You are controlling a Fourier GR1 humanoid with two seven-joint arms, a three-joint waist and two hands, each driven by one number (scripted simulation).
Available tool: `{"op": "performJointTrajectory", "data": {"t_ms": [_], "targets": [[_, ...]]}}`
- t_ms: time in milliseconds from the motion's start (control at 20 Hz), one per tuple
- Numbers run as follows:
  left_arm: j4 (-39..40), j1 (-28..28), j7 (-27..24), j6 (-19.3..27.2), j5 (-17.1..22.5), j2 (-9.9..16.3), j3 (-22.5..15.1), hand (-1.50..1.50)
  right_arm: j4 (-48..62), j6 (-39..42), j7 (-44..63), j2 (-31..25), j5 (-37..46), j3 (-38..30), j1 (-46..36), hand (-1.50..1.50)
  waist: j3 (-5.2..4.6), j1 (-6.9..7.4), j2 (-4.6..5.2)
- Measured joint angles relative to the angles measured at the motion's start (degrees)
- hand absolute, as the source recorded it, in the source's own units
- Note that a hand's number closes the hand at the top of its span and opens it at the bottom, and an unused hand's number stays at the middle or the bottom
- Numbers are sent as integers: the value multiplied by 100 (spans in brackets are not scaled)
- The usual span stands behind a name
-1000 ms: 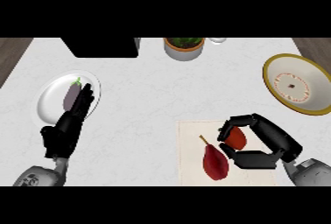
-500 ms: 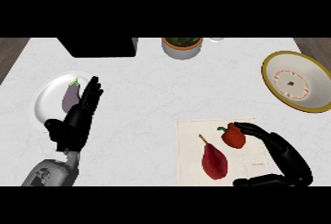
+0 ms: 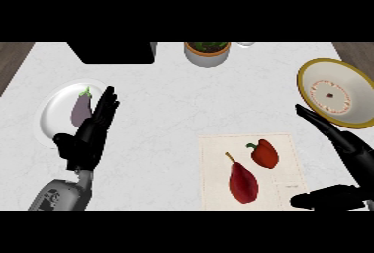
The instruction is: Pick the bell pepper from the placemat and place it in the bowl
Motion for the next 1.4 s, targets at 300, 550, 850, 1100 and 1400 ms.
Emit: {"op": "performJointTrajectory", "data": {"t_ms": [300,550,850,1100,1400], "targets": [[-39,-108,169,-55,-61,-63,83,0,-221,324,1370,-192,239,176,-286,-150,-1,37,5],[121,-84,23,-110,-144,-188,122,0,28,758,2222,-237,481,381,-691,-150,0,58,13],[45,-1,66,-270,-255,-229,275,0,464,1186,2251,8,1000,467,-676,-150,4,47,12],[168,11,-33,-426,-390,-371,434,0,1110,1567,1679,294,1340,254,-693,-150,6,42,12],[-67,174,102,-515,-558,-455,512,0,1059,2076,1397,455,1130,-204,-489,-150,5,31,8]]}}
